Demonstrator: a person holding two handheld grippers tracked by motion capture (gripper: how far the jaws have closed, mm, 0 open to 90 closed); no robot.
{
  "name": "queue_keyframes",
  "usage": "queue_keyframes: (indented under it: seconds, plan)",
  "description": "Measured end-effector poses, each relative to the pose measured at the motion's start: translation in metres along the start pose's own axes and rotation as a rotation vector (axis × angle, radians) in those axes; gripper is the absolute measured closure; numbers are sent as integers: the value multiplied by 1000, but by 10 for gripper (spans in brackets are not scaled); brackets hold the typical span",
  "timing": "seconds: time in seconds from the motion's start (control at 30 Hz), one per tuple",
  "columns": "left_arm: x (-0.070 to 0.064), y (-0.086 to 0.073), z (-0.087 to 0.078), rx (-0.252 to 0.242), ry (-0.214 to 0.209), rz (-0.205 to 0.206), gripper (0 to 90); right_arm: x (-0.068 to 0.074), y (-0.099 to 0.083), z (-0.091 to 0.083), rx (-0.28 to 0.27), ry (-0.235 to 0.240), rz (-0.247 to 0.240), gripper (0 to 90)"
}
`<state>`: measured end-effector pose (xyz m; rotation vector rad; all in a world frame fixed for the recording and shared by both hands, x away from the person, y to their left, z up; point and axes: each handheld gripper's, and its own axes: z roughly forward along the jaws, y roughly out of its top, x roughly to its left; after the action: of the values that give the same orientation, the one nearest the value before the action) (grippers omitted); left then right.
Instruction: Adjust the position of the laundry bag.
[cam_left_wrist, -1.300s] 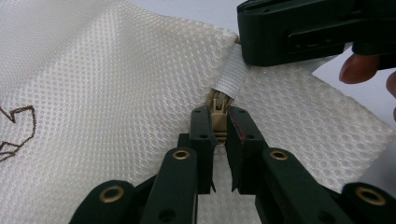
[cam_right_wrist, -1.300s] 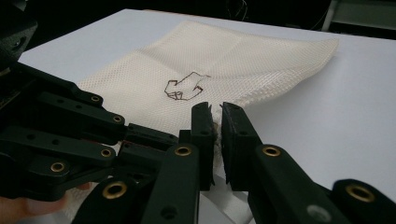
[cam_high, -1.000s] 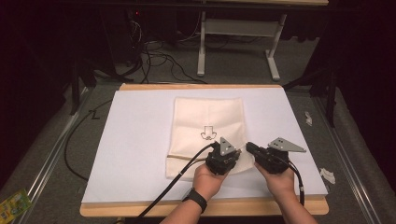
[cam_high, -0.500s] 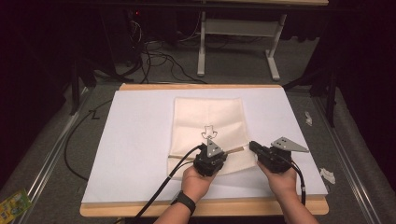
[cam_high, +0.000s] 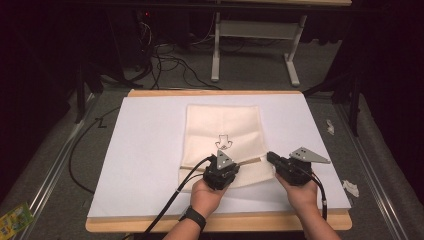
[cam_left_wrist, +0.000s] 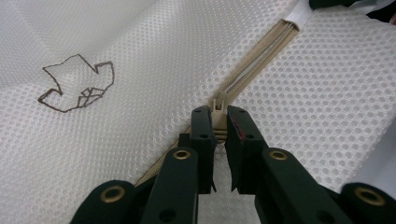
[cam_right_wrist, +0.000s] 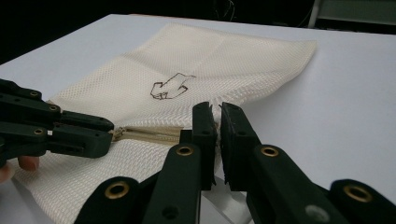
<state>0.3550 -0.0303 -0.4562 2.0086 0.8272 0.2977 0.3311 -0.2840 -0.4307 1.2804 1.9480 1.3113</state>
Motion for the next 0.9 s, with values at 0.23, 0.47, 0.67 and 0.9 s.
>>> queue_keyframes:
  seconds: [0.23,0.47,0.67,0.9]
  plan:
    - [3,-4,-3,1,4,-9,819,1,0,0,4,-9,-5,865]
    - [6,-5,-6,1,6,-12,820,2,0,-1,6,-5,-2,865]
    - [11,-9,-9,0,6,-20,819,-1,-1,-1,6,-5,2,865]
    - [18,-12,-13,1,16,-36,819,-2,0,-1,3,-14,1,865]
